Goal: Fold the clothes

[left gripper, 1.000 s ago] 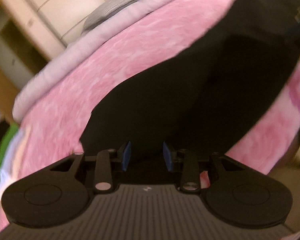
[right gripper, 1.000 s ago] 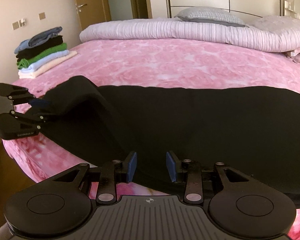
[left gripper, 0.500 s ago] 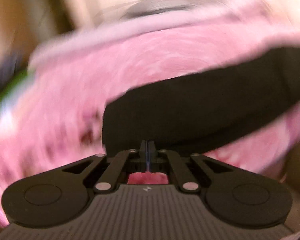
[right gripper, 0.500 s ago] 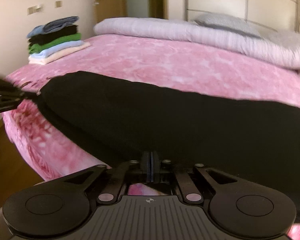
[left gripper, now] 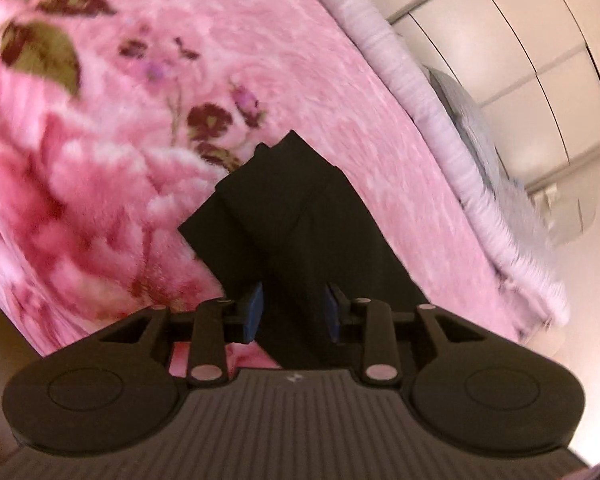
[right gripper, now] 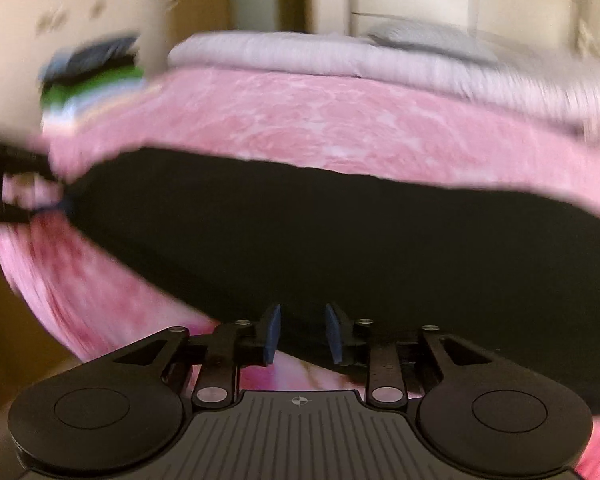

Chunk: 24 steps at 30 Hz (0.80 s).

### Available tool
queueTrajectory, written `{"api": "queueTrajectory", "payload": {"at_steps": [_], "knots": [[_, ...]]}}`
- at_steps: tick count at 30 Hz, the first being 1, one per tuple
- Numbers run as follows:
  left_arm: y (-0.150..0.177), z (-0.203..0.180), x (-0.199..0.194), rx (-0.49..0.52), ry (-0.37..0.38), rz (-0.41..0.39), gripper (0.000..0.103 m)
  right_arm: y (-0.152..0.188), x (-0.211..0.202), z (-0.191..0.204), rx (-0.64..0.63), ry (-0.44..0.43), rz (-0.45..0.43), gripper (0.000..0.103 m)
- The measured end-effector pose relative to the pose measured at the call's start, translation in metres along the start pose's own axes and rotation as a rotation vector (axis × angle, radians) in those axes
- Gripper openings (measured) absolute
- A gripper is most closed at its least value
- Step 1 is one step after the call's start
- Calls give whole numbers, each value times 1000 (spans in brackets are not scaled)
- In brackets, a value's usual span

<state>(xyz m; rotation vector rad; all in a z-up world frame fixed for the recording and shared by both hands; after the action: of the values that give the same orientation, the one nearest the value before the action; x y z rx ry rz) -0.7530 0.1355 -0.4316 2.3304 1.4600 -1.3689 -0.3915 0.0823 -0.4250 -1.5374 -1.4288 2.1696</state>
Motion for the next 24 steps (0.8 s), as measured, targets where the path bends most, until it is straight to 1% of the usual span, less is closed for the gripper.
{"api": "queueTrajectory", "payload": {"at_steps": [2,5,8,11,12,13,14,15,16,18,20,22,24], "knots": [[2,0,1,0,-1,2,28,3,2,10,-133,38,22,29],[4,-1,1,10,-5,1,28,7,6,20,-269,71,31,29],[2,3,3,-19,7,4,28,14,13,28,-400,96,63,29],[1,4,8,-47,18,12,28,22,23,35,-540,155,76,29],[1,3,8,-47,21,10,27,23,27,37,-586,176,78,29],[0,3,9,-48,24,8,22,24,30,38,-627,191,78,29],[0,1,9,-37,28,1,16,25,31,39,-649,192,74,27],[0,-1,6,-21,35,-12,2,25,32,39,-664,188,69,7],[0,-2,3,-6,42,-25,1,23,31,38,-657,177,58,4],[2,-5,-8,24,66,-58,1,20,24,34,-637,189,16,3],[6,-7,-18,70,77,-85,1,18,17,31,-617,183,-8,3],[12,-8,-27,110,84,-105,1,20,13,33,-606,172,-7,3],[17,-4,-28,136,71,-109,1,24,12,37,-611,160,5,3]]}}
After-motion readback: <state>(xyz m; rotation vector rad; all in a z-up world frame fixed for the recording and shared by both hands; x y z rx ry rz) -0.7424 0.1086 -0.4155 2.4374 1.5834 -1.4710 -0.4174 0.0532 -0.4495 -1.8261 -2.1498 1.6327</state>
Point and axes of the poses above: each gripper's, at about its wrist camera, not at the fingertips, and x roughly the way its jaws point, z to its left, y to its underside, the point moved 7 cm from there along x, roughly the way its jaws point, and after that the axes turned 7 degrees about -y, right-handed, at the moved point
